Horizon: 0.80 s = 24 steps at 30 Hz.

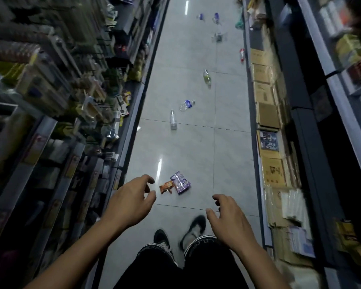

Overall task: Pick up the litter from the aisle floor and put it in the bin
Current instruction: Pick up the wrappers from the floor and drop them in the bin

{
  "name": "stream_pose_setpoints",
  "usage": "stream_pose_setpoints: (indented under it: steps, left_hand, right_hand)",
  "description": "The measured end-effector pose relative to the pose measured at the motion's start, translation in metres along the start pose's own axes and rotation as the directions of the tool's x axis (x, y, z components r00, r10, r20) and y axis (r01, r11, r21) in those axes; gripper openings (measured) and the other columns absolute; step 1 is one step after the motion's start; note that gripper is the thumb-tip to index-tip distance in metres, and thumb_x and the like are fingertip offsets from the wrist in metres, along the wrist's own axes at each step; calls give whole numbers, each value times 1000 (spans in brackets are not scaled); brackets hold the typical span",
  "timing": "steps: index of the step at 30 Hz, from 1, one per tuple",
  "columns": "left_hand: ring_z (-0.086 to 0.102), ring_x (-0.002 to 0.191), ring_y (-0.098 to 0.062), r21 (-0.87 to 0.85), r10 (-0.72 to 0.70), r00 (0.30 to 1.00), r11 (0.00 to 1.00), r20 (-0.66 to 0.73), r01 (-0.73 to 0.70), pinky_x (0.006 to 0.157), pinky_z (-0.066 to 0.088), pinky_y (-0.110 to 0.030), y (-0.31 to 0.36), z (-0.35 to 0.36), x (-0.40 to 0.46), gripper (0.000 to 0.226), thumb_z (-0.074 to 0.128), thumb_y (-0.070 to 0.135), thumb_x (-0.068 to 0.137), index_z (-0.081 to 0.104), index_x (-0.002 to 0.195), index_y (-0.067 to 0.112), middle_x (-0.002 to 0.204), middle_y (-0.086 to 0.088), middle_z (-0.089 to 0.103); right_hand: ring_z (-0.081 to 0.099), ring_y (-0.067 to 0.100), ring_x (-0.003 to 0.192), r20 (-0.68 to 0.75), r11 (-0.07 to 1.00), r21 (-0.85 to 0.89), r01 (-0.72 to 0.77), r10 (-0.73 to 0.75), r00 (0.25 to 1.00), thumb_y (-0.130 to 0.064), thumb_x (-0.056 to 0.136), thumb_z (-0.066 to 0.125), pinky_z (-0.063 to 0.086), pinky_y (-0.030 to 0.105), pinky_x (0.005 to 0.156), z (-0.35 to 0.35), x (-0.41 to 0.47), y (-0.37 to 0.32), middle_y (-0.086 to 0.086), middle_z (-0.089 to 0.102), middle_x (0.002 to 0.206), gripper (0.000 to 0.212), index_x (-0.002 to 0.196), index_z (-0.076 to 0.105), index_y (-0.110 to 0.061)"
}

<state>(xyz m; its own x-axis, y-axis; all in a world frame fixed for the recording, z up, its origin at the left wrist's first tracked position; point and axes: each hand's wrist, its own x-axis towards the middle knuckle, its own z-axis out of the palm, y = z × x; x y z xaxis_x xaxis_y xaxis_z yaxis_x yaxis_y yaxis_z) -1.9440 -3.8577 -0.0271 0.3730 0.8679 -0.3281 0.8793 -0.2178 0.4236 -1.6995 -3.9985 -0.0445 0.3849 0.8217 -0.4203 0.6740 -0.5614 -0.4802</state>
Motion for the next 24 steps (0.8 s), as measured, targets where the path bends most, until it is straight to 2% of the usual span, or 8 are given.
stream_pose_setpoints:
  steps: [6, 14, 19, 24]
  left_hand:
    - [63, 88, -7, 36, 10, 999, 999, 34, -11, 79, 56, -38, 38, -7, 78, 35, 47, 48, 92, 52, 126, 39, 105, 18, 65]
    - [63, 87, -8, 23, -51, 997, 998, 58, 50, 76, 55, -37, 69, -2, 160, 33, 49, 46, 92, 54, 123, 39, 103, 17, 65]
    - [63, 86, -10, -18, -104, 992, 994, 67, 105, 75, 55, -38, 61, 9, 208, 31, 51, 43, 91, 57, 121, 35, 101, 15, 67]
    - [64, 85, -10, -28, -160, 975, 986, 153, 166, 70, 53, -33, 20, 57, 257, 33, 52, 43, 91, 59, 122, 33, 103, 12, 69]
  right_hand:
    - [55, 12, 116, 38, 999, 39, -25, 23, 999, -47, 95, 50, 49, 34, 93, -20, 70, 9, -6, 53, 131, 48, 139, 46, -27]
    - [51, 16, 122, 136, 1000, -20, 15, -12, 991, -44, 96, 46, 46, 33, 93, -39, 163, 14, -3, 51, 134, 48, 140, 45, -26]
    - [53, 19, 119, 187, 999, -52, 6, 4, 982, -43, 96, 47, 46, 35, 92, -30, 209, 11, 0, 54, 130, 45, 136, 48, -23]
    - [55, 22, 116, 280, 996, -39, -82, 89, 956, -40, 92, 50, 47, 36, 91, 25, 247, 15, 2, 55, 125, 43, 131, 52, -22]
